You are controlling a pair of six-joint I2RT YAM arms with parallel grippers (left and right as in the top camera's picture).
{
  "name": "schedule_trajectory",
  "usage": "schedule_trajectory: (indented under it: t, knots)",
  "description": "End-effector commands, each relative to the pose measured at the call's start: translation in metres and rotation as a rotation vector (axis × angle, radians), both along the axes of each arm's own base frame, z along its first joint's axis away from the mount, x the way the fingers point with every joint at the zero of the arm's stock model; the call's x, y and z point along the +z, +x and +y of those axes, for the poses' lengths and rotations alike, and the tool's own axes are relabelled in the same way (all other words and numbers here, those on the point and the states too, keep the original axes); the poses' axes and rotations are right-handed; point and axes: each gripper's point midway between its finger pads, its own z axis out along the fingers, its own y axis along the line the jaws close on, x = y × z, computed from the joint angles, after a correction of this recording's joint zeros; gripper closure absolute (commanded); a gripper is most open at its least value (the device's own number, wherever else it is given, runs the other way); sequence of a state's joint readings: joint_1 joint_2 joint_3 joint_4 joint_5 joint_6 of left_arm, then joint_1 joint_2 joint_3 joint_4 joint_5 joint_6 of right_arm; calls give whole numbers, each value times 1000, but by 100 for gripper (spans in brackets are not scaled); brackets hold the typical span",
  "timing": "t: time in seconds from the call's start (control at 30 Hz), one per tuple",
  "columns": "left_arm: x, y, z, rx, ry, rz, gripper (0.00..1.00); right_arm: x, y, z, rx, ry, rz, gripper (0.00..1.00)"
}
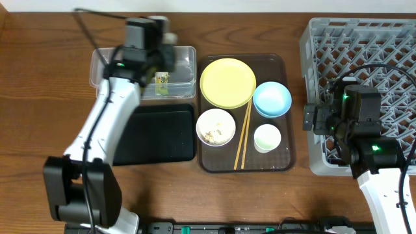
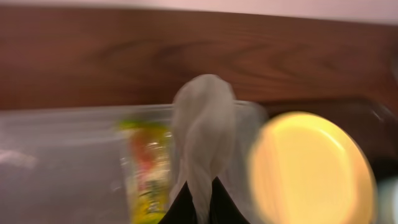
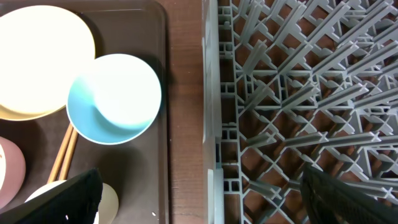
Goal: Sort waste into correct bins and load items into the dishwasher rack
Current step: 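Carry the tissue with the left gripper and drop it into the clear bin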
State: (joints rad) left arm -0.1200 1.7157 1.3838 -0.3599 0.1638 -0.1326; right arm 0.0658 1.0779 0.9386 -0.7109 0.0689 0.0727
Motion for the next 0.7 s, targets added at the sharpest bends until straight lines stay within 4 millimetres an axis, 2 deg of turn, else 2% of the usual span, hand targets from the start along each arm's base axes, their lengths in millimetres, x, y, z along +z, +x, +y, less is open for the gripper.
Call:
schedule_trajectory:
  t: [0.0,0.07,0.1,0.13,0.2,0.3,0.4,0.53,0.6,0.67]
  knots:
    - [-25,5,36,249,-140,94,93,10,3,-4,-22,1,-27,1]
    - [-39,7,51,359,-208,135,88,10,3,-4,-22,1,-26,1]
    - [-46,8,56,390,-225,153,76,10,3,-4,-22,1,-27,1]
    - [-51,8,58,405,-231,164,69,10,3,-4,-22,1,-26,1]
    - [-57,8,60,417,-236,178,60,10,3,-4,-22,1,-27,1]
    - [-51,8,59,394,-224,163,55,9,2,-4,-22,0,-21,1]
    - [-31,3,54,359,-208,129,55,9,2,-4,-22,0,-19,1]
    - [-4,-21,31,262,-161,127,54,9,2,-4,-22,0,-19,1]
    - [-1,-41,8,186,-126,168,54,9,2,-4,-22,0,-19,1]
    - [-7,-59,-15,119,-96,222,54,9,2,-4,-22,0,-19,1]
